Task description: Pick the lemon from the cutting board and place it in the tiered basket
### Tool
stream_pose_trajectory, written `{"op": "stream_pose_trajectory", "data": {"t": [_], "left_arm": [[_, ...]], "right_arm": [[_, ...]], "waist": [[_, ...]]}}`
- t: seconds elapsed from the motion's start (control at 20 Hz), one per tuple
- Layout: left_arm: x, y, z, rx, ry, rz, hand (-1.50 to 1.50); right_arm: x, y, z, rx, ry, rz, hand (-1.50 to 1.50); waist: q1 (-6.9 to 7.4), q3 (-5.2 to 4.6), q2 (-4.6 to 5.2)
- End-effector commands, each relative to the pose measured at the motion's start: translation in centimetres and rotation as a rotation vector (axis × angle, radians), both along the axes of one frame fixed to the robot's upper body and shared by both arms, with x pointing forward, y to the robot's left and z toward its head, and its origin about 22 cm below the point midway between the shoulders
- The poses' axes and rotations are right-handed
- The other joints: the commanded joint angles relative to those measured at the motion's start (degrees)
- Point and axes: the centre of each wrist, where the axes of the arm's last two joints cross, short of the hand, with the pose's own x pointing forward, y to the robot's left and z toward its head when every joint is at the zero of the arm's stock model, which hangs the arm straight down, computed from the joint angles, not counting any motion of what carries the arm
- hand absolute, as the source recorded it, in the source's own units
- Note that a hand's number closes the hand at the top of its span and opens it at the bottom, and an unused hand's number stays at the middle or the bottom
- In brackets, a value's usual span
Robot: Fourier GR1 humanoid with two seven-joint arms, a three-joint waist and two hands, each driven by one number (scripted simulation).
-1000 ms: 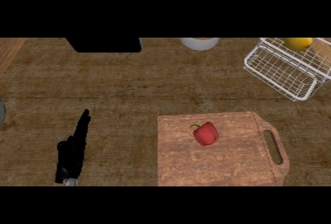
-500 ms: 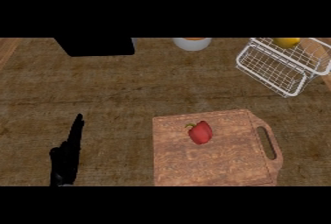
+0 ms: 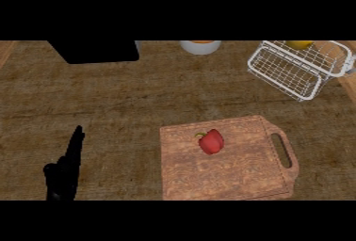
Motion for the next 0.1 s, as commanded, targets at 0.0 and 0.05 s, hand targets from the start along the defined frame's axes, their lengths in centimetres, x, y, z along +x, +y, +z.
{"op": "stream_pose_trajectory", "data": {"t": [0.0, 0.05], "left_arm": [[-0.1, -1.3, -0.9, -0.034, 0.067, -0.013, 0.0], [0.1, -0.2, -1.4, -0.016, 0.079, -0.01, 0.0]], "right_arm": [[-6.7, -2.0, -0.4, -0.015, -0.004, 0.062, -1.5], [-8.2, -3.0, -1.3, -0.004, -0.027, 0.059, -1.5]], "waist": [[-0.23, -0.23, 0.45], [-0.01, -0.21, 0.64]]}}
